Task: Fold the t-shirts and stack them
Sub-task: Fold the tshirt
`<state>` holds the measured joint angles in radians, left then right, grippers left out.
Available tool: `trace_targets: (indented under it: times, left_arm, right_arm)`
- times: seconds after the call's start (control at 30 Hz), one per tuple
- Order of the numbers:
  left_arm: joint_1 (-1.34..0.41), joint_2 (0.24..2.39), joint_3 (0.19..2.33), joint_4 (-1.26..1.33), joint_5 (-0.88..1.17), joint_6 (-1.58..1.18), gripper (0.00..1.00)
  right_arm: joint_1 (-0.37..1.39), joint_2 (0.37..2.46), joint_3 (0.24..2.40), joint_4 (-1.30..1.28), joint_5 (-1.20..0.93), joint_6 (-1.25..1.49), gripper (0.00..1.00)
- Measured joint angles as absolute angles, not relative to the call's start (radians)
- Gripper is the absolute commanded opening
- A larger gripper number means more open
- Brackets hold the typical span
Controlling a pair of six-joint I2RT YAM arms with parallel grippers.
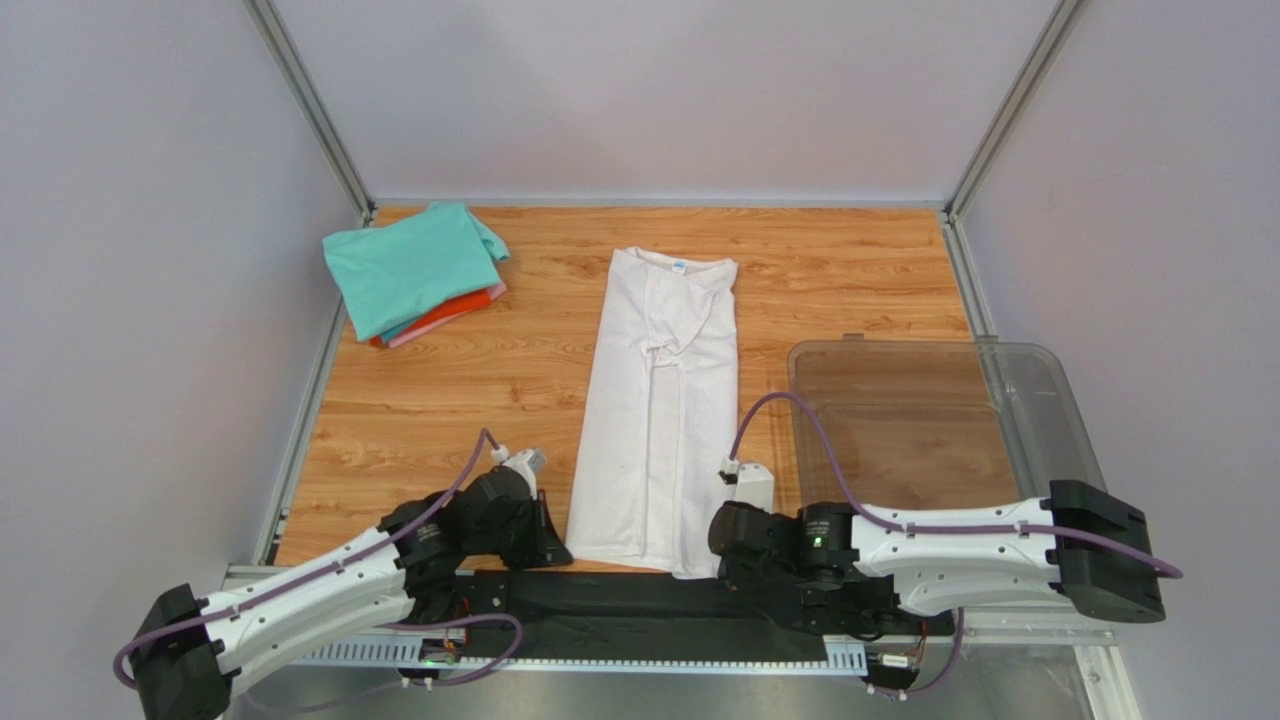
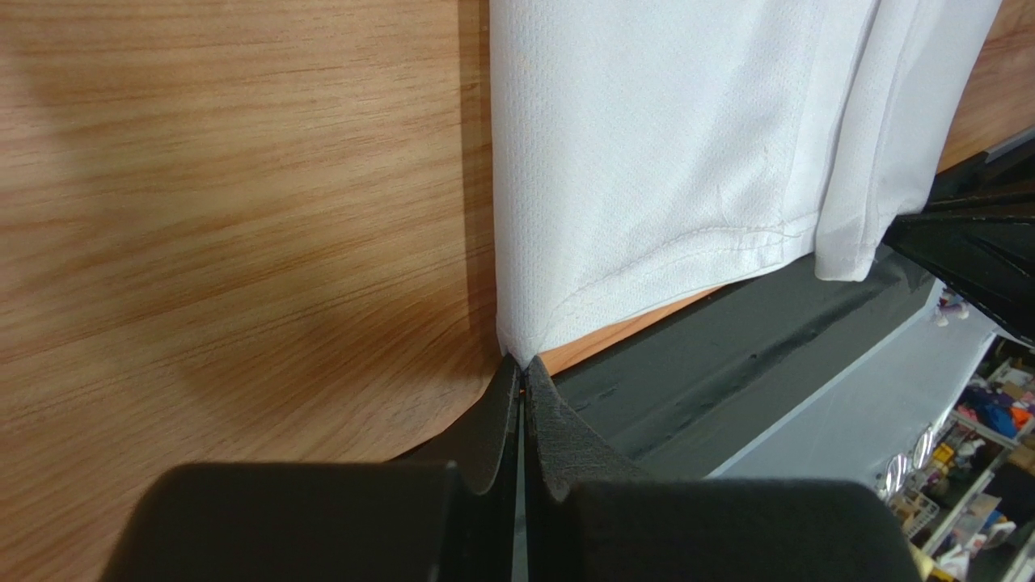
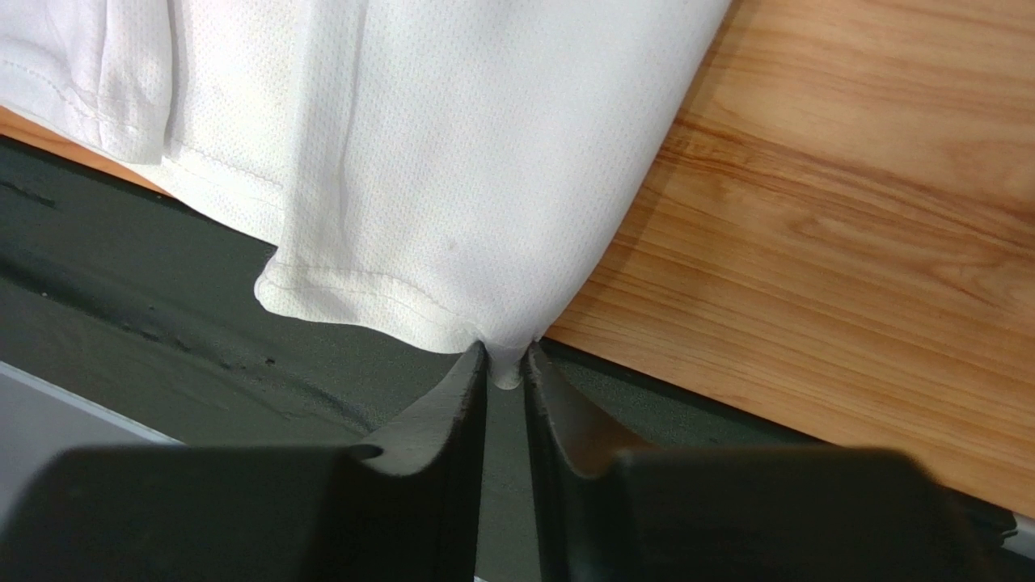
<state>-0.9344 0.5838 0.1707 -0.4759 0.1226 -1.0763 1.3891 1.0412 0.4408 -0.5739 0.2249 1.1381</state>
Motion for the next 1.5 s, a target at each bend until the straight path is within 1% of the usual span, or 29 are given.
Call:
trace_targets:
  times: [0.03, 0.07, 0.33, 0.5, 0.63, 0.77, 0.9, 1.03, 1.27, 1.5]
  left_arm:
    - [-0.934, 0.579, 0.171, -0.480, 0.123, -1.076, 0.00]
    - [-0.934, 0.574, 0.171, -0.484, 0.123, -1.076, 0.00]
    - [-0.934, 0.478, 0.171, -0.553, 0.138, -1.076, 0.00]
    - [-0.934, 0.364, 0.171, -0.634, 0.157, -1.076, 0.00]
    - [-0.934, 0.306, 0.171, -0.684, 0.153, -1.074, 0.00]
    - [-0.934, 0.300, 0.178, -0.707, 0.128, -1.059, 0.00]
    - [-0.934, 0.363, 0.252, -0.713, 0.084, -1.019, 0.00]
    - [-0.934, 0.497, 0.358, -0.663, 0.047, -0.969, 0.00]
    - [-0.934, 0.706, 0.510, -0.602, -0.038, -0.898, 0.00]
    - [-0.926, 0.822, 0.651, -0.552, -0.155, -0.826, 0.00]
  right_arm:
    - [1.389, 1.049, 0.442, -0.566, 0.226, 1.133, 0.00]
    - [1.389, 1.056, 0.443, -0.561, 0.225, 1.131, 0.00]
    - [1.402, 1.060, 0.444, -0.521, 0.185, 1.105, 0.00]
    - [1.437, 1.061, 0.445, -0.503, 0.163, 1.100, 0.00]
    - [1.439, 1.061, 0.458, -0.519, 0.173, 1.101, 0.00]
    - [1.439, 1.050, 0.485, -0.562, 0.209, 1.097, 0.00]
    - [1.424, 1.010, 0.505, -0.588, 0.242, 1.070, 0.00]
    - [1.383, 0.989, 0.540, -0.594, 0.267, 1.019, 0.00]
    - [1.259, 0.988, 0.617, -0.604, 0.303, 0.906, 0.00]
    - [1.110, 0.994, 0.700, -0.610, 0.323, 0.797, 0.00]
